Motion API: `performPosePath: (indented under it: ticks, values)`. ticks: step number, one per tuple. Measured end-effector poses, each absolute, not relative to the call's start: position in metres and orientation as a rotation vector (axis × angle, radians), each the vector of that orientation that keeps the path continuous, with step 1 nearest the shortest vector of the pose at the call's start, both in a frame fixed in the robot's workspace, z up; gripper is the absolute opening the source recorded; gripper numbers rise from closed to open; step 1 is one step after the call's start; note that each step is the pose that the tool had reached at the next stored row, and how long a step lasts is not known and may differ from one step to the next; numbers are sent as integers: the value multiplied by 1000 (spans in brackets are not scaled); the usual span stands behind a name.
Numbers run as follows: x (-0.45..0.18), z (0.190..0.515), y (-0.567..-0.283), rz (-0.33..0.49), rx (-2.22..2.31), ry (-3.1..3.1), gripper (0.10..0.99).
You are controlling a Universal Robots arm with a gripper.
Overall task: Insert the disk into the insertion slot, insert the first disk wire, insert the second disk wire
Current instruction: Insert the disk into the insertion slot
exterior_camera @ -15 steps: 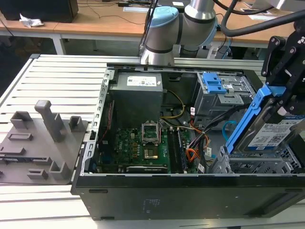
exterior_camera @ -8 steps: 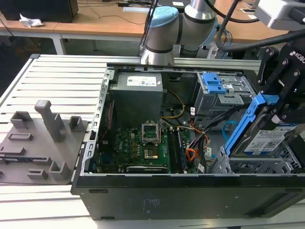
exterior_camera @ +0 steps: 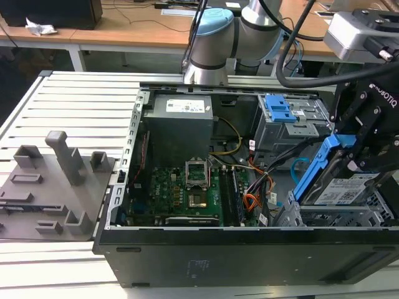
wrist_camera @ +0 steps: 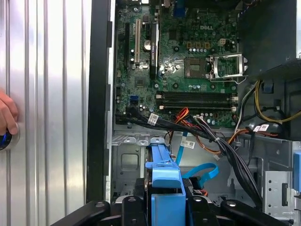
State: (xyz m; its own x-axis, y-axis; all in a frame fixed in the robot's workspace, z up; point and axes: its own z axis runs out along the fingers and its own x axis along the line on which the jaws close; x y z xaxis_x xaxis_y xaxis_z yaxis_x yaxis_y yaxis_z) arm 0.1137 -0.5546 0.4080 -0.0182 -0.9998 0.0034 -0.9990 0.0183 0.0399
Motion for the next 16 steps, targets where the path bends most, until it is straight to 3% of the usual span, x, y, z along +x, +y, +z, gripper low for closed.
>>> performPosePath:
  ticks: [6,8,9,13,14,15,16]
  values:
    - [114,408,-555,-41,2180,-2220,365]
    - [114,408,-555,-41,2180,-2220,376]
    - [114,408,-555,-41,2180,-2220,439]
    - [114,408,-555,-41,2180,-2220,439]
    - [114,408,-555,-41,2180,-2220,427]
    - [114,408,-555,-41,2180,-2220,361]
    - [114,408,-555,-40,2180,-2220,235]
